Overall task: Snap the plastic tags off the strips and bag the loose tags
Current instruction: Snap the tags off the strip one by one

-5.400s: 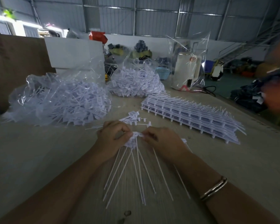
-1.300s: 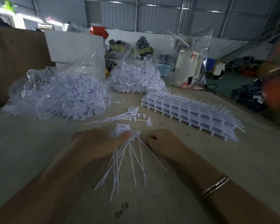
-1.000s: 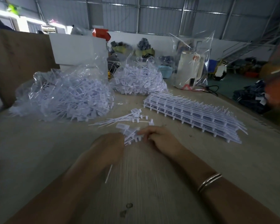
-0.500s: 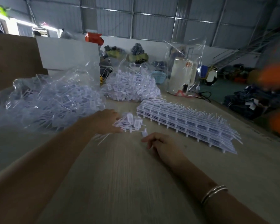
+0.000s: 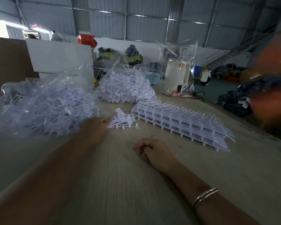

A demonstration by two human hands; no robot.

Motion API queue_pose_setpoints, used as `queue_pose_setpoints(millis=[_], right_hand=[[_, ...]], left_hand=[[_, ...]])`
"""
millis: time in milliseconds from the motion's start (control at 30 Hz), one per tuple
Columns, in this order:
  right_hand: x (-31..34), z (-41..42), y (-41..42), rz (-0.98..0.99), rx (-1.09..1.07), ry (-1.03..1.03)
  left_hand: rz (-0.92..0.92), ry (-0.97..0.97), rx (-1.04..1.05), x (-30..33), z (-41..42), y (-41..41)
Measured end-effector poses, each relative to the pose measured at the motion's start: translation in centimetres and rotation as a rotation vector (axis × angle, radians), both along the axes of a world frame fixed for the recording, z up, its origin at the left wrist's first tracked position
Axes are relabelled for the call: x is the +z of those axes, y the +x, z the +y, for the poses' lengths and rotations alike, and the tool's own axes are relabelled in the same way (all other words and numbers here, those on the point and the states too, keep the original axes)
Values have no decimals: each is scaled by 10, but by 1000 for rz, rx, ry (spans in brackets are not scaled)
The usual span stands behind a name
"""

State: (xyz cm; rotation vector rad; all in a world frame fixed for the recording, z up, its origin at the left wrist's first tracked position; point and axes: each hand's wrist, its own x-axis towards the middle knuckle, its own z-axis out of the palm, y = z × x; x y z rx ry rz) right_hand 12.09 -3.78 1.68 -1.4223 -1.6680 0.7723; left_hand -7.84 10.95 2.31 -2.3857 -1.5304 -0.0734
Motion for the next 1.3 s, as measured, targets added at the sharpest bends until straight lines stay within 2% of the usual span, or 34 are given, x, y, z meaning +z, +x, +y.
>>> queue_pose_setpoints(millis=[133, 233, 333, 400, 500, 600, 700, 867, 1033, 1100, 1133, 1233, 1300], right_hand=[[-1, 3, 2, -64, -69, 59], [6, 15, 15, -327, -206, 180], [17, 38, 43, -687, -277, 169], [24, 56, 63, -883, -337, 151], [30, 84, 94, -1023, -451, 74], [33, 103, 113, -1161, -521, -109], [32, 108, 112, -1127, -499, -273], [37, 94, 88, -1274, -521, -236], [44, 73, 47, -1355, -519, -292], [50, 69, 39, -1339, -458, -265], [54, 68, 40, -1288, -419, -235], [74, 63, 65, -970, -258, -202], [82, 56, 93, -815, -159, -256]], left_hand=[[-137, 165, -117, 1, -34, 10], [-140, 306, -312, 1, -67, 20], [-143, 399, -471, -2, -87, 32], [-151, 360, -485, -3, -92, 36], [-212, 276, -454, -6, -92, 35], [-303, 231, -463, -10, -87, 32], [-339, 191, -463, -14, -83, 29], [-332, 95, -450, -17, -77, 31], [-252, 117, -511, -10, -92, 45], [-295, -12, -528, -10, -104, 61], [-391, -129, -519, -11, -112, 72], [-773, -607, -366, -9, -125, 107], [-894, -800, -221, -7, -124, 127]])
